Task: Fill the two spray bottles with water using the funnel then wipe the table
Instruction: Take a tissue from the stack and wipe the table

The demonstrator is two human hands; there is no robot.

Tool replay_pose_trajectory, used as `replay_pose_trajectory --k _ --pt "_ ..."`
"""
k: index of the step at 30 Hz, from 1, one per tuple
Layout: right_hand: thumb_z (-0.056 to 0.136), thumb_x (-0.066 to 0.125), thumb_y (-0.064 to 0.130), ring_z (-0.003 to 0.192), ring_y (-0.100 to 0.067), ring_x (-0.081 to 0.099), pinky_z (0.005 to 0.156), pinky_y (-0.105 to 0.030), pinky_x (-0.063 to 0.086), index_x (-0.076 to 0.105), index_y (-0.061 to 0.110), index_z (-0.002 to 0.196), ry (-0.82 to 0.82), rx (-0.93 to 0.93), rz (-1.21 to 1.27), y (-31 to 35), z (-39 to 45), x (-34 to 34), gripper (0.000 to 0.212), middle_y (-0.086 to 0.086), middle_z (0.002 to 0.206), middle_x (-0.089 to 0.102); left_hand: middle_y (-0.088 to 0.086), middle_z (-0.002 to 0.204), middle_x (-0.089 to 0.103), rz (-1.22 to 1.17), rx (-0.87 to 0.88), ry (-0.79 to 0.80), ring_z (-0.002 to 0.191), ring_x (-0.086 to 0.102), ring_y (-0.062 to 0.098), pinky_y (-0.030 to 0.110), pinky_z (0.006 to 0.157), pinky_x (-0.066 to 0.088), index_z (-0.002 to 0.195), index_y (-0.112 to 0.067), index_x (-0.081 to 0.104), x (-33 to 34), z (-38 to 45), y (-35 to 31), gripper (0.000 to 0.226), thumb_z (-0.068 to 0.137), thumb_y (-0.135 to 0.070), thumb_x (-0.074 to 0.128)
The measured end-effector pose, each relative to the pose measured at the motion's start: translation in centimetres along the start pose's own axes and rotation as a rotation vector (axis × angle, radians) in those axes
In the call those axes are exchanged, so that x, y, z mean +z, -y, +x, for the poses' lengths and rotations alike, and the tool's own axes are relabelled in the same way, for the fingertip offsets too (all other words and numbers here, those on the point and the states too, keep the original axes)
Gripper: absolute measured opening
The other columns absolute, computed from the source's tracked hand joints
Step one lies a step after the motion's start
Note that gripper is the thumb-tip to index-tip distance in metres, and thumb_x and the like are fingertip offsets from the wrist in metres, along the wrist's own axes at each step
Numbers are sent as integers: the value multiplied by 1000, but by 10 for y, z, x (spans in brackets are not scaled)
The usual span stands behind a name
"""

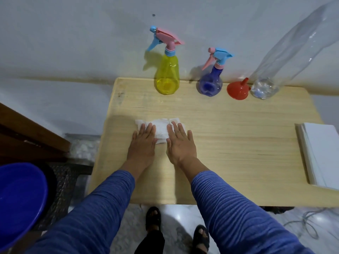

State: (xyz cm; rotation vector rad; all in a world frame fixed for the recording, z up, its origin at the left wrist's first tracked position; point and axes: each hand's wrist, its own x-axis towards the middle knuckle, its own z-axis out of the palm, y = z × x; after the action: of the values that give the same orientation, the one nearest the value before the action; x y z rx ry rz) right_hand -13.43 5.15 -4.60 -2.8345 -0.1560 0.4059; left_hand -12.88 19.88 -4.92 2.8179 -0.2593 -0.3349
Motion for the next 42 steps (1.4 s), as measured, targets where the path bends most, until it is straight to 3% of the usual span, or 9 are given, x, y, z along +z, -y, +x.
replay_pose_trajectory --k 14,21,31,42 --pt "101 16 30 147 -16 -7 118 -41 -2 0 18 150 -24 196 -11 -215 -96 -47 53 3 159 -7 -2 159 4 60 183 79 146 -2 19 41 115 5 150 -14 10 69 5 -242 49 102 -22 23" --pt "101 14 31 146 -16 -10 118 -41 -3 -2 17 150 -23 258 5 -272 -131 -55 53 2 159 -9 0 159 6 94 233 110 146 0 21 44 116 6 149 -12 10 92 4 -304 49 103 -22 23" --pt "102 14 31 146 -17 -12 118 -40 -4 -4 18 150 3 226 12 -251 -135 -48 53 3 158 -12 -2 158 14 150 204 32 146 9 18 37 115 10 149 -15 15 91 -6 -281 48 102 -18 23" --pt "102 21 29 147 -19 -7 118 -42 0 1 16 150 9 56 8 -117 -105 -13 54 0 159 -7 -6 158 14 53 -1 -14 146 5 15 40 116 7 149 -22 17 59 -52 -143 48 102 -22 25"
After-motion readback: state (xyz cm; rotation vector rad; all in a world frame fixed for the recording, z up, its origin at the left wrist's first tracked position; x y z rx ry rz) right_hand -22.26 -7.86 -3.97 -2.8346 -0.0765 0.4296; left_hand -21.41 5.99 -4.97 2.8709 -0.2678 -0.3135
